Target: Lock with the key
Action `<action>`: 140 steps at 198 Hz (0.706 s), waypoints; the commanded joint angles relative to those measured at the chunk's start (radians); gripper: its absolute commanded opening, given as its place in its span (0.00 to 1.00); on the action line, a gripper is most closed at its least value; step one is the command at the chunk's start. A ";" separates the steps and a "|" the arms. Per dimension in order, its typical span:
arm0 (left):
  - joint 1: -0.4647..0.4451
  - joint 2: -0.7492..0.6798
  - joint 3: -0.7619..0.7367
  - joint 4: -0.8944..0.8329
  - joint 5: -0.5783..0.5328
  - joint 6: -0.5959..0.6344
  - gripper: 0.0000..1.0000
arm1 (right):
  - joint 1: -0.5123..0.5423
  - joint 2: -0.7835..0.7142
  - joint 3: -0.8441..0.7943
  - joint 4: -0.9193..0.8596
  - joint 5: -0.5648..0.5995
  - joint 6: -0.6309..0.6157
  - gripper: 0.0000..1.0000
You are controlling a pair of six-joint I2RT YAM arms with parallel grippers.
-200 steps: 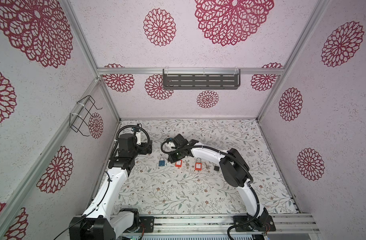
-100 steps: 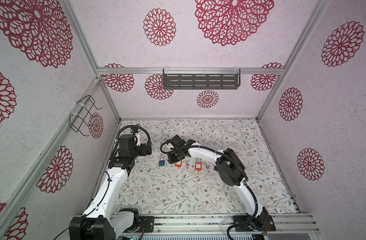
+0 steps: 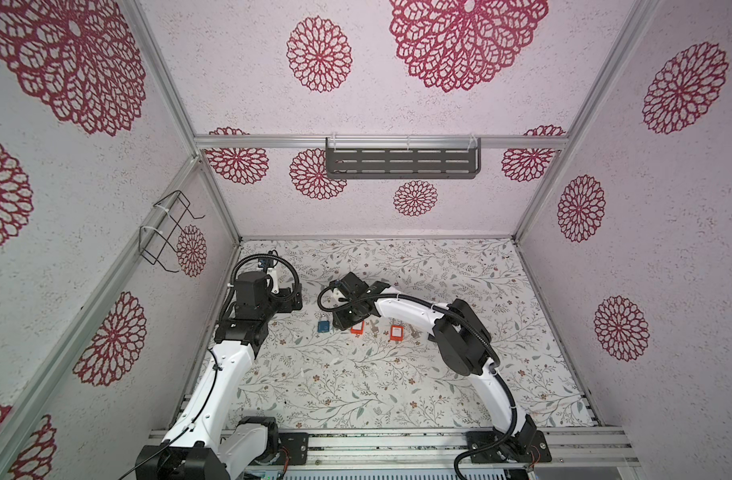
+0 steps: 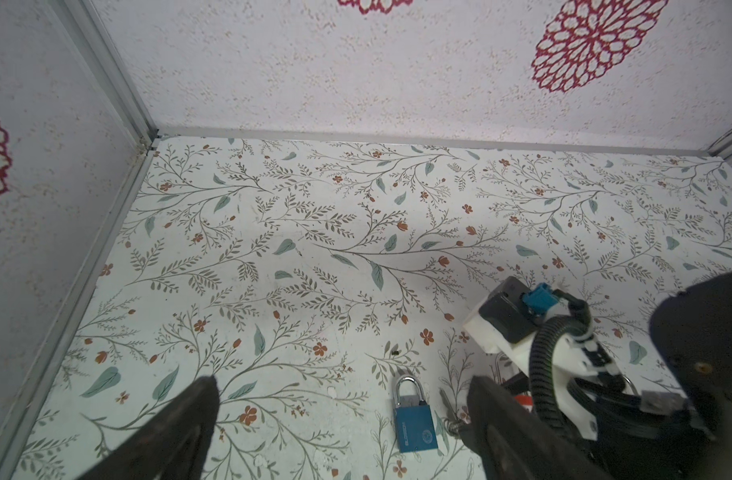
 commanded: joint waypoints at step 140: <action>0.102 0.337 -0.506 1.235 -0.200 0.101 0.97 | -0.674 -1.134 -1.484 1.071 0.454 -0.317 0.99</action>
